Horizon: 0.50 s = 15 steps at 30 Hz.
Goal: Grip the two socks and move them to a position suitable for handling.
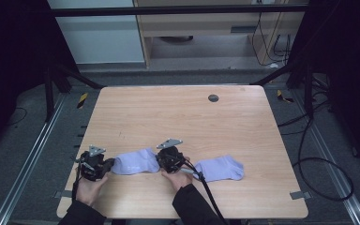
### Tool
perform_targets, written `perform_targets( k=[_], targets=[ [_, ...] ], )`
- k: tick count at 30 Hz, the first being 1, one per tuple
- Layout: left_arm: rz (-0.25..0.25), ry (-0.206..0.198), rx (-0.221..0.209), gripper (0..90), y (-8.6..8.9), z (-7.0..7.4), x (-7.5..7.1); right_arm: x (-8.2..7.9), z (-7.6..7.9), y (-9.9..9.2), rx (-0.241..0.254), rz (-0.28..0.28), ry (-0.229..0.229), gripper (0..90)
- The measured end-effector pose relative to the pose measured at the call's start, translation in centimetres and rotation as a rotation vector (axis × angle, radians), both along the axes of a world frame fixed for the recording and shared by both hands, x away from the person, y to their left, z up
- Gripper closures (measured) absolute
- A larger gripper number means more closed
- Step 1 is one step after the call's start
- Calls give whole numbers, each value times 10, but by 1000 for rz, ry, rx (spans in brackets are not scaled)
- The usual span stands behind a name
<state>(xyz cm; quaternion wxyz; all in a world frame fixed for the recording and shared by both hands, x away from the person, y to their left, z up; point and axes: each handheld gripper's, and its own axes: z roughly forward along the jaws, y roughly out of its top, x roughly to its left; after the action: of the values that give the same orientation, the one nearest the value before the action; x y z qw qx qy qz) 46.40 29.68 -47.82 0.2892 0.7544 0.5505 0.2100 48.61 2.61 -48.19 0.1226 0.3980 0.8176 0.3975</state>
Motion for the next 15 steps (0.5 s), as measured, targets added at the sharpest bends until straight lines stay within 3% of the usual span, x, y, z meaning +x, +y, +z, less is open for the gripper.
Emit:
perform_targets(
  k=[3,7,15],
  targets=[
    [3,5,7,828,3,-2,1,-2,-3,2,-7,-4,9,858],
    [12,-32,-20,677,6,3,0,-1,-2,-3,-15,-21,-2,767],
    [-22,-84,-84,598,-2,22,-7,-1,20,-37,14,-47,-52,639]
  ],
)
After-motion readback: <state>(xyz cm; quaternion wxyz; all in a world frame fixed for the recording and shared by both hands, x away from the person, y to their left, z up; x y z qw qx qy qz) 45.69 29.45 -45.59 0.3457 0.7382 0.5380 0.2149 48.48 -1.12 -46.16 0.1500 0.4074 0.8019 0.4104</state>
